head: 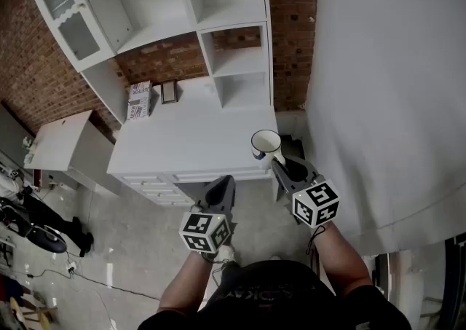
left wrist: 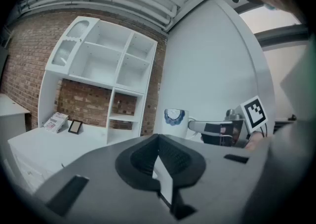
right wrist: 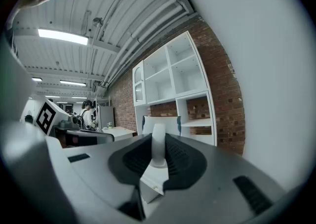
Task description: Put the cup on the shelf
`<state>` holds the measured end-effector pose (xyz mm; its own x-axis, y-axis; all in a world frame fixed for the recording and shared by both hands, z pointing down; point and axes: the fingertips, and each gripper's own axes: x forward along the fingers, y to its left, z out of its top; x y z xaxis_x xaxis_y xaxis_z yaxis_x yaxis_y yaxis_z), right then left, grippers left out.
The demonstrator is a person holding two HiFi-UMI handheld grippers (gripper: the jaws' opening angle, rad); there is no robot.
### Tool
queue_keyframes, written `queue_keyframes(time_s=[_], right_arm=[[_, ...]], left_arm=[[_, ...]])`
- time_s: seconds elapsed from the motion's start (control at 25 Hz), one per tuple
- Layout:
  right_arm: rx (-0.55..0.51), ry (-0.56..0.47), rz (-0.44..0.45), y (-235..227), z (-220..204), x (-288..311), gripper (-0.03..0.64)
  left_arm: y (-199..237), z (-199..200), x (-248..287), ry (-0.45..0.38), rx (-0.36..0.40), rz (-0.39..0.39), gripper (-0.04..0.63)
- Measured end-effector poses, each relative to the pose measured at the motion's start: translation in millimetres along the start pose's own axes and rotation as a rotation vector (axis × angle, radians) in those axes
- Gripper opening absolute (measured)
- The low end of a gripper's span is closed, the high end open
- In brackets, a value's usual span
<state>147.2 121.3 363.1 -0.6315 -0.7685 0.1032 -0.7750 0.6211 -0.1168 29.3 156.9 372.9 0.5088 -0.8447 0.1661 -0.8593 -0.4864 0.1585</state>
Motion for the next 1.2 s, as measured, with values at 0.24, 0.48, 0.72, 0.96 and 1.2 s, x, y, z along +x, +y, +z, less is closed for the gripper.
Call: queue_keyframes(time_s=[0.24,0.48,0.72,0.96,1.2], right_arm=[[0.006,0.003,-0.002,-2.2,-5.6,-4.9,0.058],[-0.03,-0.007,-0.012,1.0,-4.0,-1.5,0.058],[-0.013,0.008,-0.001,7.5,-7.8,11.8,0.058],[-0.011,0.015,-0.002,13.5,-6.2,32.7,0.058],[-0.005,0.03,-0.014,21.8,-5.5,63.0,0.058]], left_arm=[[-4.7,-4.7,0.0,-0.001,-0.007,-0.001,0.005],[-1.1,-4.5,-0.7,-0.002,-0.006,-0.006,0.005],[11.1,-4.2,-3.0,0.003,-0.01,-0.007,0.005],[32.8,-0.7,-2.4,0.009,-0.021,-0.013,0.005],[65.8,2.4,1.8,0.014,-0.036,-0.027,0.005]])
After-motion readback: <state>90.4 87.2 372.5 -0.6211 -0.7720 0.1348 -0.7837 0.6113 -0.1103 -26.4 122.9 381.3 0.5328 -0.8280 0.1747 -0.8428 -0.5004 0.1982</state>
